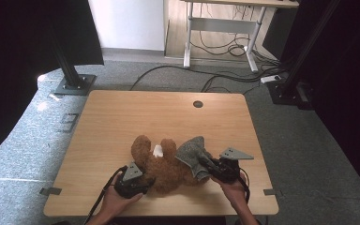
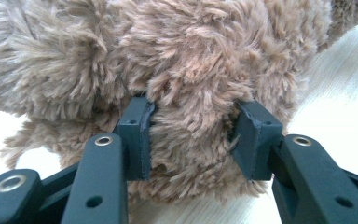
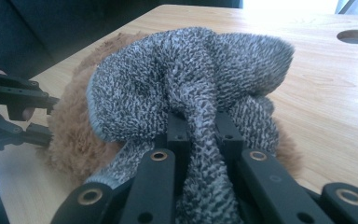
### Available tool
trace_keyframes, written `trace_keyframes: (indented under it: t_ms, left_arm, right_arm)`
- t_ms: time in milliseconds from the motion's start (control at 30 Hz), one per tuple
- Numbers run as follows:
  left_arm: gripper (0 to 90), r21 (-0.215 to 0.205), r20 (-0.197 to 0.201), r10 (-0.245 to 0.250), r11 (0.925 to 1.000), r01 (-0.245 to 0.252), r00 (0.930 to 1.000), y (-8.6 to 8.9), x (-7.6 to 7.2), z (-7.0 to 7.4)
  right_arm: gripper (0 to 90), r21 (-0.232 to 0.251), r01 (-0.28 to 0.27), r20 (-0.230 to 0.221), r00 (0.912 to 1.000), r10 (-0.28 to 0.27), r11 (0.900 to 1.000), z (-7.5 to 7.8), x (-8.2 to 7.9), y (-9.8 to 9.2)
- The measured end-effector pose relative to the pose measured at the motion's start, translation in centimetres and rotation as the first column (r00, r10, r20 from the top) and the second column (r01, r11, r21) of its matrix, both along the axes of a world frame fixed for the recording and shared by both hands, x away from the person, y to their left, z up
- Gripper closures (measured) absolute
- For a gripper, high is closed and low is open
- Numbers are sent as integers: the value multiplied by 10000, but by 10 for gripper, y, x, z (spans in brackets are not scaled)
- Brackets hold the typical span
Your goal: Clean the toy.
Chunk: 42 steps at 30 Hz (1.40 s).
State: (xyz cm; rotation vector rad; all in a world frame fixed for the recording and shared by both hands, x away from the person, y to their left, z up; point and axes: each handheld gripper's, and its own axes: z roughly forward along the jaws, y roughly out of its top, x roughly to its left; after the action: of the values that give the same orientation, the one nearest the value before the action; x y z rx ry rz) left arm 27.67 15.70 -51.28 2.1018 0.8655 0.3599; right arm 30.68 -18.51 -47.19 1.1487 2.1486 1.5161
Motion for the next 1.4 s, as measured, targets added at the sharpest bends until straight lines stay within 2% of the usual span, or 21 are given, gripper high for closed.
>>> trace_keyframes:
  t_ms: [67, 200, 333, 433, 633, 733, 800, 900, 1000, 1067, 1100, 1167, 1233, 1400]
  left_arm:
    - [521, -19, 59, 38, 10000, -38, 10000, -1, 0, -1]
    - [525, -55, 180, 132, 9999, -131, 9998, -4, 1, -4]
    - [530, -19, 326, 268, 9996, -267, 9991, -7, 7, -6]
    - [532, 122, 623, 365, 9992, -373, 9974, -12, 9, -8]
    - [533, -30, 576, 442, 9990, -441, 9974, -12, 16, -9]
    - [533, -59, 569, 434, 9991, -431, 9974, -11, 16, -9]
    - [533, 39, 665, 383, 9992, -386, 9971, -11, 15, -10]
    - [533, 147, 765, 384, 9991, -396, 9963, -12, 15, -10]
    - [533, 240, 875, 403, 9988, -425, 9953, -13, 16, -11]
    - [533, 344, 952, 416, 9984, -451, 9946, -14, 17, -12]
    - [533, 367, 965, 448, 9981, -486, 9943, -15, 17, -12]
    - [533, 370, 966, 485, 9979, -523, 9941, -15, 18, -12]
    - [533, 383, 1022, 496, 9978, -538, 9935, -16, 18, -12]
    - [533, 428, 1153, 483, 9976, -536, 9922, -16, 18, -13]
  right_arm:
    - [809, 4, 30, 15, 10000, -30, 10000, -2, 0, 1]
    - [812, 471, 280, -18, 9996, -280, 9985, -14, 4, 1]
    - [813, 485, 487, 93, 9987, -492, 9976, -18, 10, 3]
    - [813, 455, 566, 156, 9982, -573, 9974, -20, 14, 4]
    - [812, 510, 755, 250, 9967, -768, 9958, -25, 26, 6]
    - [810, 605, 751, 320, 9965, -771, 9953, -22, 25, 4]
    - [809, 1231, 698, 347, 9966, -746, 9899, -18, 18, -4]
    - [809, 1388, 553, 457, 9970, -622, 9888, -14, 11, -8]
    - [809, 979, 188, 597, 9979, -248, 9950, -9, -5, -11]
    - [809, 718, 49, 454, 9989, -82, 9974, -11, -13, -14]
    - [809, 594, -37, 163, 9999, 27, 9982, -13, -18, -17]
    - [810, 557, -37, 68, 10000, 34, 9984, -14, -21, -18]
    - [812, 115, -181, -156, 9997, 182, 9998, -20, -28, -20]
    - [816, 208, -189, -619, 9979, 202, 9996, -28, -27, -22]
